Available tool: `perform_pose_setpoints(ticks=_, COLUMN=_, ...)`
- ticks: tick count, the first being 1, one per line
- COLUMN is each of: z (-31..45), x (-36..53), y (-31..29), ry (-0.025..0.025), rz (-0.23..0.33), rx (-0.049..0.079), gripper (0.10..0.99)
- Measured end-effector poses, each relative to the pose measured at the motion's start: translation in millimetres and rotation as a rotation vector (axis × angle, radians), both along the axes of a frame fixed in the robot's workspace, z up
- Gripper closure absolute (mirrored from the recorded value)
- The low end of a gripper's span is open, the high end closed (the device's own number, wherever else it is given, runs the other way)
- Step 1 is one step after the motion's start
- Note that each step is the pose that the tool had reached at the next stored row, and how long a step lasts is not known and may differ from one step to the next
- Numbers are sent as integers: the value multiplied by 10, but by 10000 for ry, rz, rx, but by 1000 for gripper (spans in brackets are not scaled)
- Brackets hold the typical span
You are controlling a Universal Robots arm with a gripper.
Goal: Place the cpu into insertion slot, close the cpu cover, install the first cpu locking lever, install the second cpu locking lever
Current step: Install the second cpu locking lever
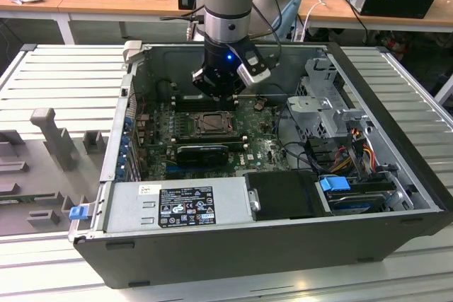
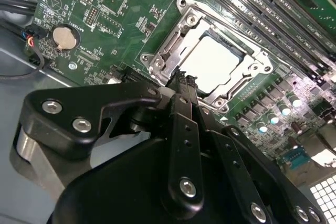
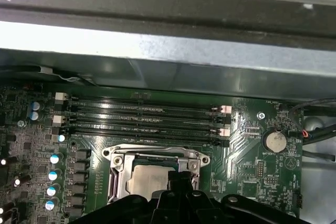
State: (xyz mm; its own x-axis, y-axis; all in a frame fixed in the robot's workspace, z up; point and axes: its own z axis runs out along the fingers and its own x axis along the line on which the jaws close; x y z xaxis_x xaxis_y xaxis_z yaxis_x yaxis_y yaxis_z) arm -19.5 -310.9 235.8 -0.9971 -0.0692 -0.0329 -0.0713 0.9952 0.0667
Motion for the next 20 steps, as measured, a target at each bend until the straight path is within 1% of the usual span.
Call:
perform_pose_setpoints(ticks=7, z=1, x=1, y=-43, ry=1, rz=0, rx=-3, gripper=980)
perform_pose_setpoints(ticks=17, z=1, x=1, y=-130, ry=0, rz=0, rx=-1, gripper=980)
perform_pose_setpoints(ticks=20, z=32, x=1, y=-133, ry=2, rz=0, rx=-4, gripper=980)
